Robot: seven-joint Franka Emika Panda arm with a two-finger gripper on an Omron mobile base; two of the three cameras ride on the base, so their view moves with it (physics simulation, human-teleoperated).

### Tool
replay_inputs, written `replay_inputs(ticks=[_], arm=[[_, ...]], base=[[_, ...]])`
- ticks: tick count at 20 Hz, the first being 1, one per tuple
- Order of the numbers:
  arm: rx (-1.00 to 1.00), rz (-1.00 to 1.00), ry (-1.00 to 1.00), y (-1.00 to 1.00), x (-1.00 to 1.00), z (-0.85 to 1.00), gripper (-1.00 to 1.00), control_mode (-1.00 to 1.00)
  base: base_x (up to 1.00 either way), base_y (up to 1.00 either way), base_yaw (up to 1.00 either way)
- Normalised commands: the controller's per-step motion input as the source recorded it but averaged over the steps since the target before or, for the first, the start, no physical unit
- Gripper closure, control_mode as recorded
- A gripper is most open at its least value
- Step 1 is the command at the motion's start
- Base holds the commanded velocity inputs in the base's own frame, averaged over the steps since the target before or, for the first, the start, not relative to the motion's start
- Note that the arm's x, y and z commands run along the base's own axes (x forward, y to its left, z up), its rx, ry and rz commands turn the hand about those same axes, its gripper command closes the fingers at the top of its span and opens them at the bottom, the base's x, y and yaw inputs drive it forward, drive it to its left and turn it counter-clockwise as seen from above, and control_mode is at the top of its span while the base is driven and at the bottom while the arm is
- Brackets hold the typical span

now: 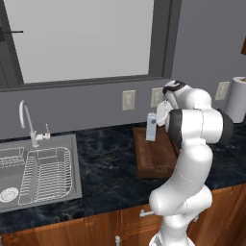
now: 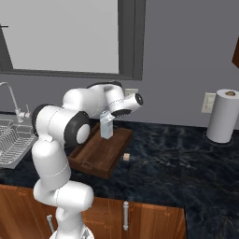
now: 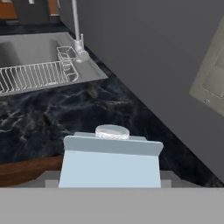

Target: Take out the milk from the fridge and place it on the tray on the counter. Then take the sugar cube near the tray and place it in the tray.

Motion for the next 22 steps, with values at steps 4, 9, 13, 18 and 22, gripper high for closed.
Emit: replay_inputs(ticks=[4,9,13,18,22], arm=[[0.00,0.01,-0.07,-0.01,-0.20,-0.01,1.00,-1.00],[0.00,0.00,-0.08,0.00,-0.10,-0.01,-1.00,-1.00],[0.00,0.00,-0.06,0.00,-0.14,0.01,-1.00,-1.00],[0.00,0.01,0.05,0.00,0.00,0.23,-1.00,-1.00],[0.00,0.04,0.07,-0.02,0.00,0.38,-1.00,-1.00]], base=[[0.00,0.00,0.00],[0.00,0.00,0.00],[0.00,0.00,0.00],[0.00,0.00,0.00],[0.00,0.00,0.00]])
